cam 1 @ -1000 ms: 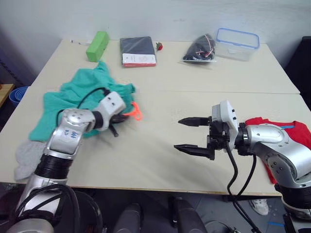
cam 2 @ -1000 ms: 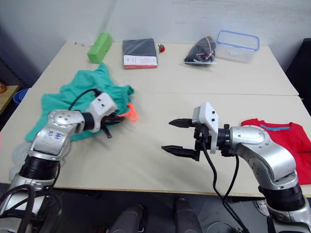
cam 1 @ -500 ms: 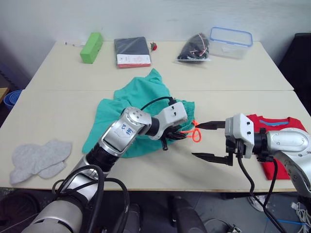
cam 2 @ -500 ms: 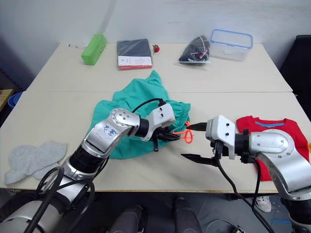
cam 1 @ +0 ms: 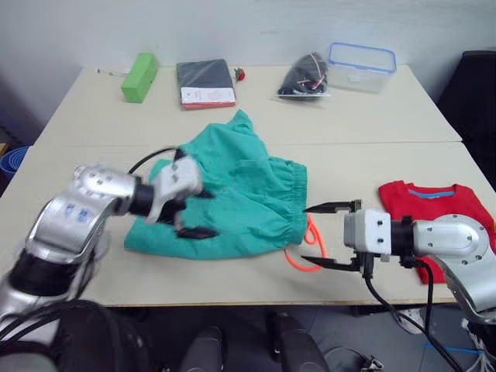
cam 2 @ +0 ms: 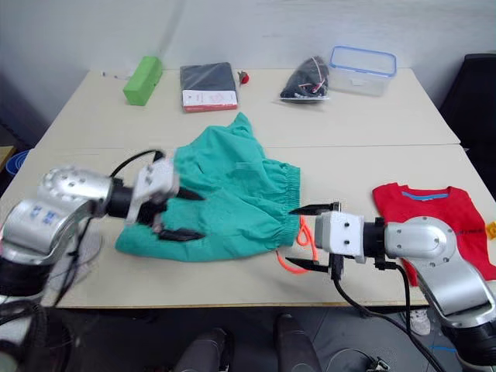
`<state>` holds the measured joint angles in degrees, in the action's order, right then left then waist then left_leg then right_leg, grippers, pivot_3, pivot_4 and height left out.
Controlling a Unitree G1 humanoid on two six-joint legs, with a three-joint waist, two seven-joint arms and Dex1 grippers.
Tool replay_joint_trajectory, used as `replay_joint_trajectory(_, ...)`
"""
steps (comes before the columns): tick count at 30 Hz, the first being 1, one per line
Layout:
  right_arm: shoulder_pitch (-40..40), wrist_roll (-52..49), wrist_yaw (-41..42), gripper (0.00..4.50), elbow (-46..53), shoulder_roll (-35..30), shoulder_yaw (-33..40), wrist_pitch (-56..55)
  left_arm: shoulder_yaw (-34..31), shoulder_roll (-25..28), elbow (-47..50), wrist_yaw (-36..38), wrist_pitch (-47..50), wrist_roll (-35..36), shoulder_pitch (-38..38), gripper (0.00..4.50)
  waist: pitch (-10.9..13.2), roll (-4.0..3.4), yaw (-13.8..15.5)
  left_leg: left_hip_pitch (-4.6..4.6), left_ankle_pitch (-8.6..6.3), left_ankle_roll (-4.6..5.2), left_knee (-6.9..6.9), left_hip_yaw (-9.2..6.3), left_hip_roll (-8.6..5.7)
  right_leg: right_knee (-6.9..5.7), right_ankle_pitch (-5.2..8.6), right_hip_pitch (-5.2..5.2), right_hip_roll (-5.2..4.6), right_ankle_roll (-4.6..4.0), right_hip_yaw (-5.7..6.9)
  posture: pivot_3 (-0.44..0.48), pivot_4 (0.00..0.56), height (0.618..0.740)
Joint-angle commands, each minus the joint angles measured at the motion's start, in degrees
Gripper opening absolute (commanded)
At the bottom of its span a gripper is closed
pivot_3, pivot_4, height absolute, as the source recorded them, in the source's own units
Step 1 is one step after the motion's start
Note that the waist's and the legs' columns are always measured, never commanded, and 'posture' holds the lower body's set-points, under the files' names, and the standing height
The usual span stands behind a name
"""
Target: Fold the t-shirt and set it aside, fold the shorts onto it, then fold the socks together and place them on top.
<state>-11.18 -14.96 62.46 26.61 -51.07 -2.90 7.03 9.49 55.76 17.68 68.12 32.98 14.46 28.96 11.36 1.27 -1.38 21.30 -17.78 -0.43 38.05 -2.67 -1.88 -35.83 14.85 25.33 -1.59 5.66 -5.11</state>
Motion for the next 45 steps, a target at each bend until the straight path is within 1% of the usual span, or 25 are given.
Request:
replay_joint_trajectory(1, -1.3, 4.1, 0.9, 4.50, -1.6, 0.7, -3.1, -5.6, -0.3, 3.8, 2.4, 0.8, -9.9, -4.9, -4.4, 4.48, 0.0, 0.02, 0.3, 0.00, -0.01, 0.04, 0.02, -0.03, -0.02, 0.05, 0.00, -0.07, -0.04, 0.00, 0.04, 0.000, 0.150, 0.740)
replay_joint_trajectory(4, -3.6, 9.6, -0.6, 4.50, -5.6, 2.7, -7.3, -9.1, -0.3, 5.9, 1.0, -1.4, -16.5, -9.9, -9.1, 4.48, 0.0, 0.07, 0.1, -0.07, -0.05, 0.12, 0.03, -0.04, -0.01, 0.19, 0.00, -0.24, -0.05, 0.00, 0.07, 0.000, 0.150, 0.740)
replay_joint_trajectory(7, -5.3, 13.6, -2.3, 4.50, -9.4, 5.4, -10.4, -10.5, -0.6, 6.5, -1.2, -3.7, -21.1, -13.6, -12.5, 4.48, 0.0, 0.07, -0.2, -0.06, -0.06, 0.12, 0.02, -0.04, 0.00, 0.15, 0.00, -0.20, -0.03, 0.00, 0.06, 0.000, 0.150, 0.740)
replay_joint_trajectory(10, -6.5, 17.4, -3.8, 4.50, -12.5, 7.1, -12.5, -10.9, -1.2, 6.6, -2.5, -5.2, -22.7, -15.6, -15.3, 4.48, 0.0, 0.07, -0.2, -0.06, -0.06, 0.12, 0.01, -0.04, 0.02, 0.10, 0.00, -0.17, -0.01, 0.00, 0.06, 0.000, 0.150, 0.740)
replay_joint_trajectory(14, -7.7, 22.8, -7.2, 4.50, -16.4, 8.5, -14.1, -11.1, -1.4, 6.7, -5.0, -8.2, -25.0, -19.0, -16.8, 4.48, -0.1, 0.05, -0.2, -0.15, -0.06, 0.12, 0.01, -0.03, 0.02, 0.04, 0.00, -0.20, -0.02, 0.00, 0.06, 0.000, 0.150, 0.740)
replay_joint_trajectory(16, -8.1, 23.3, -7.6, 4.50, -17.5, 9.2, -14.2, -10.5, -1.7, 5.9, -6.5, -9.9, -25.1, -19.9, -16.9, 4.48, -0.1, 0.04, -0.4, -0.38, -0.05, 0.12, 0.01, -0.02, 0.03, 0.01, 0.01, -0.42, 0.01, -0.02, 0.06, 0.000, 0.150, 0.740)
replay_joint_trajectory(17, -8.3, 23.2, -7.8, 4.50, -17.9, 9.5, -14.1, -10.2, -1.7, 5.7, -7.0, -10.1, -24.9, -20.0, -16.8, 4.48, -0.1, 0.04, -0.4, -0.68, -0.05, 0.13, -0.02, -0.03, 0.04, 0.02, 0.03, -0.73, 0.03, -0.05, 0.06, 0.000, 0.150, 0.740)
replay_joint_trajectory(19, -8.6, 23.3, -8.3, 4.09, -18.6, 10.0, -13.9, -9.4, -1.8, 5.5, -7.7, -10.6, -24.9, -20.0, -16.8, 4.50, -0.1, 0.04, -0.5, -1.17, -0.06, 0.13, -0.12, -0.03, 0.09, 0.09, 0.09, -1.23, 0.08, -0.15, 0.07, 0.000, 0.150, 0.740)
replay_joint_trajectory(20, -8.7, 23.3, -8.3, 3.90, -18.9, 10.1, -13.9, -9.1, -1.8, 5.6, -8.1, -10.6, -25.2, -20.1, -16.9, 4.10, -0.1, 0.04, -0.5, -1.30, -0.06, 0.14, -0.12, -0.04, 0.12, 0.15, 0.12, -1.38, 0.11, -0.18, 0.09, 0.000, 0.150, 0.740)
replay_joint_trajectory(21, -8.8, 23.2, -8.3, 3.49, -19.1, 10.2, -13.9, -8.9, -1.7, 5.8, -8.5, -10.4, -25.4, -20.1, -17.0, 3.90, -0.1, 0.04, -0.5, -1.46, -0.06, 0.14, -0.16, -0.04, 0.15, 0.21, 0.13, -1.53, 0.13, -0.20, 0.10, 0.000, 0.150, 0.740)
replay_joint_trajectory(24, -8.7, 23.3, -8.0, 2.52, -20.0, 9.7, -13.7, -9.3, -2.1, 6.1, -9.4, -10.6, -25.3, -20.2, -17.7, 2.99, -0.1, 0.04, -0.5, -1.88, -0.07, 0.14, -0.36, -0.01, 0.14, 0.22, 0.25, -1.84, 0.10, -0.21, 0.07, 0.000, 0.150, 0.740)
replay_joint_trajectory(25, -8.7, 23.2, -7.9, 2.20, -20.2, 9.6, -13.7, -9.3, -2.2, 6.2, -9.8, -10.7, -25.5, -20.3, -18.0, 2.67, -0.1, 0.04, -0.5, -1.91, -0.08, 0.14, -0.40, 0.00, 0.14, 0.22, 0.26, -1.85, 0.09, -0.22, 0.07, 0.000, 0.150, 0.740)
replay_joint_trajectory(26, -8.7, 23.2, -7.8, 1.76, -20.2, 9.6, -13.6, -9.3, -2.3, 6.4, -10.0, -10.7, -25.8, -20.5, -18.3, 2.34, -0.1, 0.04, -0.5, -1.93, -0.07, 0.14, -0.44, 0.00, 0.14, 0.21, 0.26, -1.84, 0.09, -0.22, 0.07, 0.000, 0.150, 0.740)
replay_joint_trajectory(27, -8.7, 23.2, -7.8, 1.50, -20.3, 9.6, -13.6, -9.3, -2.3, 6.5, -10.2, -10.7, -25.9, -20.5, -18.5, 2.06, -0.1, 0.04, -0.5, -1.96, -0.07, 0.14, -0.47, 0.00, 0.15, 0.21, 0.26, -1.85, 0.09, -0.23, 0.07, 0.000, 0.150, 0.740)
replay_joint_trajectory(30, -8.8, 23.2, -7.5, 0.44, -20.6, 9.4, -13.7, -9.6, -2.7, 6.3, -10.5, -10.7, -25.7, -20.1, -18.9, 1.12, -0.1, 0.04, -0.5, -1.99, -0.07, 0.14, -0.53, -0.01, 0.15, 0.20, 0.27, -1.84, 0.09, -0.25, 0.06, 0.000, 0.150, 0.740)
replay_joint_trajectory(31, -8.8, 23.2, -7.4, 0.03, -20.6, 9.4, -13.7, -9.7, -2.8, 6.3, -10.6, -10.7, -25.7, -20.0, -19.1, 0.71, -0.1, 0.04, -0.5, -2.01, -0.07, 0.14, -0.55, -0.01, 0.15, 0.20, 0.28, -1.84, 0.09, -0.26, 0.06, 0.000, 0.150, 0.740)
replay_joint_trajectory(32, -8.9, 23.0, -7.1, 0.00, -20.7, 9.3, -13.5, -9.7, -2.9, 6.3, -10.7, -10.4, -25.8, -19.7, -19.5, 0.51, -0.1, 0.04, -0.5, -2.01, -0.07, 0.14, -0.55, -0.01, 0.15, 0.20, 0.28, -1.84, 0.09, -0.26, 0.06, 0.000, 0.150, 0.740)
replay_joint_trajectory(33, -9.0, 22.8, -7.0, 0.00, -20.9, 9.3, -13.4, -9.7, -3.0, 6.3, -10.9, -10.0, -25.8, -19.3, -19.8, 0.15, -0.1, 0.04, -0.5, -2.01, -0.07, 0.14, -0.56, -0.01, 0.15, 0.20, 0.28, -1.84, 0.09, -0.26, 0.06, 0.000, 0.150, 0.740)
replay_joint_trajectory(34, -9.1, 22.6, -6.8, 0.00, -20.9, 9.2, -13.3, -9.7, -3.1, 6.2, -11.1, -9.7, -25.7, -18.8, -20.1, 0.03, -0.1, 0.04, -0.5, -2.02, -0.07, 0.14, -0.58, -0.01, 0.16, 0.20, 0.29, -1.84, 0.09, -0.27, 0.06, 0.000, 0.150, 0.740)
replay_joint_trajectory(39, -9.8, 21.9, -6.3, 0.00, -21.9, 9.0, -12.6, -10.0, -5.2, 6.5, -11.8, -8.0, -25.8, -16.1, -21.8, 0.03, -0.1, 0.04, -0.9, -2.07, -0.07, 0.14, -0.72, -0.01, 0.20, 0.20, 0.33, -1.83, 0.11, -0.34, 0.07, 0.000, 0.150, 0.740)
replay_joint_trajectory(43, -8.9, 16.3, -2.2, 0.00, -20.0, 8.1, -11.3, -9.1, -8.6, 6.8, -8.3, -3.6, -19.9, -8.7, -22.3, 0.03, -0.1, 0.05, -1.4, -2.01, -0.08, 0.13, -0.85, -0.07, 0.27, 0.20, 0.41, -1.73, 0.13, -0.47, 0.07, 0.000, 0.150, 0.740)
replay_joint_trajectory(45, -7.8, 10.8, 2.4, 0.00, -17.2, 6.0, -10.3, -6.5, -9.3, 9.3, -4.7, 0.3, -16.0, -5.8, -24.5, 0.03, 0.0, 0.07, -1.7, -1.94, -0.11, 0.08, -0.89, -0.10, 0.29, 0.19, 0.47, -1.65, 0.12, -0.47, 0.10, 0.000, 0.150, 0.740)
